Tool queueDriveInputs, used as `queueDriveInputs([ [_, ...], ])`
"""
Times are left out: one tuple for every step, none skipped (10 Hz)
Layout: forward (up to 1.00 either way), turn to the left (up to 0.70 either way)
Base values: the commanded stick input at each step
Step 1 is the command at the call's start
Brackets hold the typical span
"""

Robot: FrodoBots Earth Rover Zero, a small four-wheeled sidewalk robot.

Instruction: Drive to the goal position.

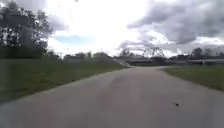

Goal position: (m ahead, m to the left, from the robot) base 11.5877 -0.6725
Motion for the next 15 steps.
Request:
queueDriveInputs([
  [1.00,0.00],
  [1.00,0.00],
  [1.00,0.00],
  [1.00,0.00],
  [1.00,0.00],
  [1.00,0.00],
  [1.00,0.00],
  [1.00,0.00],
  [1.00,0.00],
  [1.00,0.00],
  [1.00,0.00],
  [1.00,0.06],
  [1.00,0.20],
  [1.00,0.00],
  [1.00,-0.24],
])
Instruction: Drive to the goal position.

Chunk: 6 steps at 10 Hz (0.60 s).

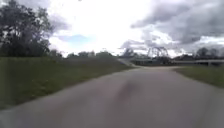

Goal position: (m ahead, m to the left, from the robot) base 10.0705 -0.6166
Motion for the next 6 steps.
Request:
queueDriveInputs([
  [1.00,-0.40],
  [1.00,-0.40],
  [1.00,-0.40],
  [1.00,-0.40],
  [1.00,-0.40],
  [1.00,-0.40],
])
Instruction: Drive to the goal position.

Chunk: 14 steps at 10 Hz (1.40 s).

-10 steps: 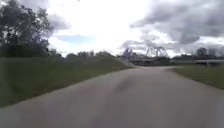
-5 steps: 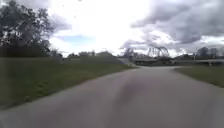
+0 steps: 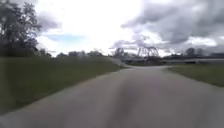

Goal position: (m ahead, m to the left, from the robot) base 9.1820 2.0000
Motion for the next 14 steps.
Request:
queueDriveInputs([
  [1.00,-0.40],
  [1.00,-0.40],
  [1.00,-0.26],
  [1.00,0.00],
  [1.00,0.00],
  [1.00,0.00],
  [1.00,0.00],
  [1.00,0.00],
  [1.00,0.00],
  [1.00,0.00],
  [1.00,0.00],
  [1.00,0.00],
  [1.00,0.00],
  [1.00,0.00],
])
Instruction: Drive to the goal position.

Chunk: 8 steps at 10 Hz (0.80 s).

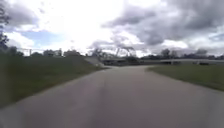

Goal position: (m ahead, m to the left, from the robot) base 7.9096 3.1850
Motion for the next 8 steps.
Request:
queueDriveInputs([
  [1.00,0.00],
  [1.00,0.00],
  [1.00,0.00],
  [1.00,0.00],
  [1.00,0.00],
  [1.00,0.00],
  [1.00,0.00],
  [1.00,0.00],
])
